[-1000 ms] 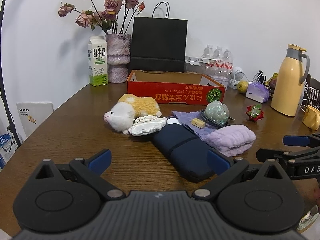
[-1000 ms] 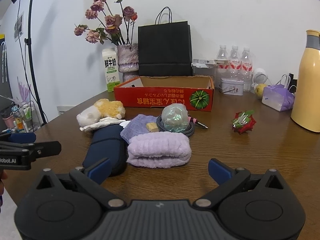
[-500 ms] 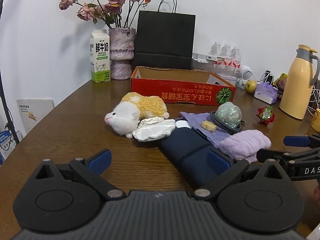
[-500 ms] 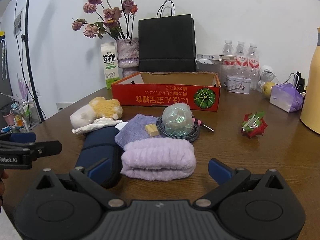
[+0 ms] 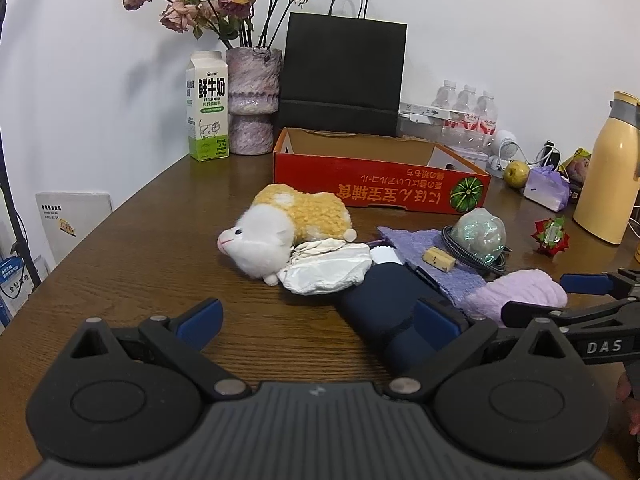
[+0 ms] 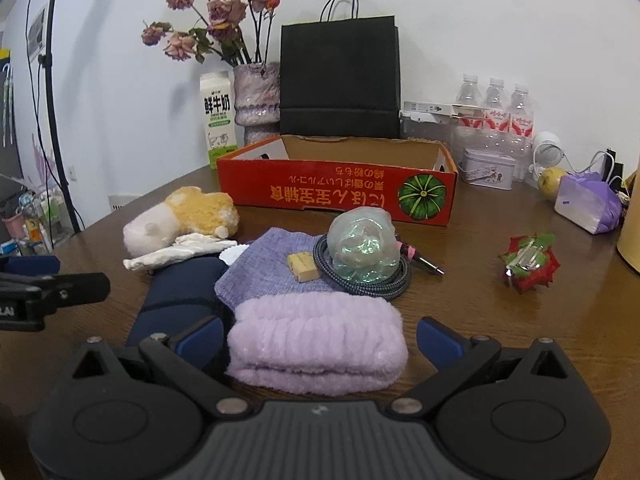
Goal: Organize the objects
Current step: 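Lower the right gripper onto the lavender towel roll while the left gripper approaches the navy pouch, then close the right gripper on the lavender towel while the left gripper grasps the navy pouch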
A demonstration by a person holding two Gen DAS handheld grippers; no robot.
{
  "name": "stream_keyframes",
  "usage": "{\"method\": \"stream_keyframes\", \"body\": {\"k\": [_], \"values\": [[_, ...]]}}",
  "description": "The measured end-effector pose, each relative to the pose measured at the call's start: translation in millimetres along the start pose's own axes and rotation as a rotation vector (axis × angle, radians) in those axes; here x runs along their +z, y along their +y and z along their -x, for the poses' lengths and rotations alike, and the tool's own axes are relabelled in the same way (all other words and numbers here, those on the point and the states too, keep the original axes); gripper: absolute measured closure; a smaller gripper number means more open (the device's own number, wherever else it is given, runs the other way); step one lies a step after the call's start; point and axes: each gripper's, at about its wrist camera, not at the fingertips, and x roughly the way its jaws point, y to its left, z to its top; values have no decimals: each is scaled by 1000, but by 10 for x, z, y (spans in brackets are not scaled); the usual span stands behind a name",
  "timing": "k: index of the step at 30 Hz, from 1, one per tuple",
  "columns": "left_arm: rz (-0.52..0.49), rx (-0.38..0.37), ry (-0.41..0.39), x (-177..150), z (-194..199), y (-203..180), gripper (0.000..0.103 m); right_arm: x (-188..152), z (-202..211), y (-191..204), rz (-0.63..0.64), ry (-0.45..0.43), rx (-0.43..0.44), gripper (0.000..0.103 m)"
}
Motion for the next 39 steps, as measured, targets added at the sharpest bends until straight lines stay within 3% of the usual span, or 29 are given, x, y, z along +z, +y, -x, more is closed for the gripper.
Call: {"method": "stream_keyframes", "body": {"k": [13, 29, 39], "values": [[5, 5, 19, -3, -85, -32, 0, -8, -266, -82, -54, 76, 37, 1], [8, 26, 26, -21, -43, -91, 0, -19, -71, -83, -17, -22, 38, 39], [-8, 39, 51, -4, -98, -221, 0, -50, 69, -295, -26, -66, 21, 59]]}}
